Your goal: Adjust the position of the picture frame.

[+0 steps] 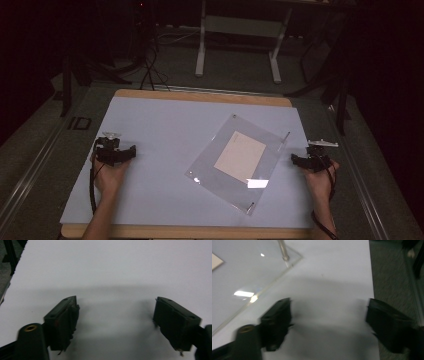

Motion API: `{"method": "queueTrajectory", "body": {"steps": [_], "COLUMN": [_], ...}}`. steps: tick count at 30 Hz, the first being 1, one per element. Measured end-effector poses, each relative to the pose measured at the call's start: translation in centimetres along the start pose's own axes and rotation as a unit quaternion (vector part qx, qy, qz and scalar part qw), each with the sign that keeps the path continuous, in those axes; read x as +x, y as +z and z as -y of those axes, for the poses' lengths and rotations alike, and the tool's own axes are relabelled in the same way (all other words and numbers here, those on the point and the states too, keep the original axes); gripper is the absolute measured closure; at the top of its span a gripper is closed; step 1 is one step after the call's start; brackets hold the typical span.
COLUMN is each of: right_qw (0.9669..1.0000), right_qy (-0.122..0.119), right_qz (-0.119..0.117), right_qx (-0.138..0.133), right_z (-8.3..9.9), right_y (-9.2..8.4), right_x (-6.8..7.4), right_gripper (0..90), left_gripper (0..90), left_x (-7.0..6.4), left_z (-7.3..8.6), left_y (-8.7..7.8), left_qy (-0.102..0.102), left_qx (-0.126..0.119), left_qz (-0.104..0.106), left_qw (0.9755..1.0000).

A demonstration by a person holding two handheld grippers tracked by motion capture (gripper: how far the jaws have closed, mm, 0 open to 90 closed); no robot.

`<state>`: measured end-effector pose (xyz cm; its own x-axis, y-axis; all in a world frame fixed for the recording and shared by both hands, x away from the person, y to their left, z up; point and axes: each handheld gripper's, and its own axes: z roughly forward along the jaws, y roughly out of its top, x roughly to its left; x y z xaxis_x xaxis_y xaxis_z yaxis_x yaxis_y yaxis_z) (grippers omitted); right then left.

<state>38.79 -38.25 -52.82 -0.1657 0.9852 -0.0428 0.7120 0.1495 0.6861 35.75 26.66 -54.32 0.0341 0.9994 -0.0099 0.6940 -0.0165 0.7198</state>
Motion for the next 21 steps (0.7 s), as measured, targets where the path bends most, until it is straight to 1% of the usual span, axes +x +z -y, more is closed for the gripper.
{"method": "queueTrajectory", "body": {"steps": [1,2,3,4,5,6,7,8,10,11,14,15,16,17,18,19,21], "right_qw": [1.0,0.9999,0.9998,0.9998,0.9994,0.9991,0.9991,0.9985,0.9981,0.997,0.9966,0.9952,0.9952,0.9941,0.9941,0.994,0.9938], "right_qy": [-0.003,-0.005,-0.008,-0.008,-0.013,-0.012,-0.012,-0.004,-0.001,0.001,0.001,0.006,0.006,0.004,0.004,-0.004,-0.008], "right_qz": [-0.005,-0.01,-0.016,-0.016,-0.027,-0.035,-0.035,-0.047,-0.051,-0.065,-0.069,-0.082,-0.082,-0.091,-0.091,-0.09,-0.089], "right_qx": [-0.002,-0.005,-0.012,-0.012,-0.018,-0.022,-0.022,-0.03,-0.034,-0.042,-0.045,-0.054,-0.054,-0.059,-0.059,-0.063,-0.066], "right_z": [-0.1,-0.2,-0.3,-0.3,-0.4,-0.5,-0.5,-0.6,-0.7,-0.9,-1.1,-1.4,-1.4,-1.6,-1.6,-1.9,-2.1], "right_y": [0.0,0.0,0.0,0.0,0.0,0.0,0.0,-0.1,-0.1,-0.3,-0.4,-0.3,-0.3,-0.2,-0.2,0.1,0.2], "right_x": [0.2,0.3,0.5,0.5,0.8,0.8,0.8,0.9,0.9,0.8,0.8,0.8,0.8,0.9,0.9,1.1,1.2], "right_gripper": [29.1,31.6,33.8,33.8,41.5,43.5,43.5,45.6,47.0,49.2,51.5,53.8,53.8,55.4,55.4,57.3,57.6], "left_gripper": [31.8,35.7,35.6,35.9,37.6,37.8,37.8,37.9,37.9,37.5,37.4,37.4,37.4,37.5,37.5,37.4,37.4], "left_x": [0.1,0.1,0.2,0.2,0.2,0.2,0.1,0.0,-0.1,-0.2,-0.4,-0.4,-0.5,-0.7,-0.7,-0.9,-1.0], "left_z": [0.0,0.0,-0.1,-0.1,-0.2,-0.2,-0.2,-0.2,-0.2,-0.2,-0.2,-0.2,-0.2,-0.3,-0.3,-0.3,-0.3], "left_y": [-0.2,-0.4,-0.6,-0.6,-0.9,-0.9,-1.1,-1.2,-1.2,-1.2,-1.3,-1.3,-1.4,-1.5,-1.5,-1.6,-1.5], "left_qy": [0.001,0.0,-0.001,-0.001,0.0,0.0,0.0,0.005,0.008,0.011,0.015,0.015,0.015,0.019,0.019,0.024,0.027], "left_qx": [-0.002,-0.007,-0.011,-0.011,-0.027,-0.027,-0.033,-0.037,-0.037,-0.038,-0.038,-0.039,-0.041,-0.044,-0.044,-0.047,-0.047], "left_qz": [0.003,0.005,0.007,0.007,0.016,0.016,0.02,0.025,0.026,0.031,0.031,0.033,0.035,0.038,0.038,0.041,0.043], "left_qw": [1.0,1.0,0.9999,0.9999,0.9995,0.9995,0.9992,0.999,0.9989,0.9987,0.9987,0.9985,0.9985,0.9981,0.9981,0.9978,0.9976]}}
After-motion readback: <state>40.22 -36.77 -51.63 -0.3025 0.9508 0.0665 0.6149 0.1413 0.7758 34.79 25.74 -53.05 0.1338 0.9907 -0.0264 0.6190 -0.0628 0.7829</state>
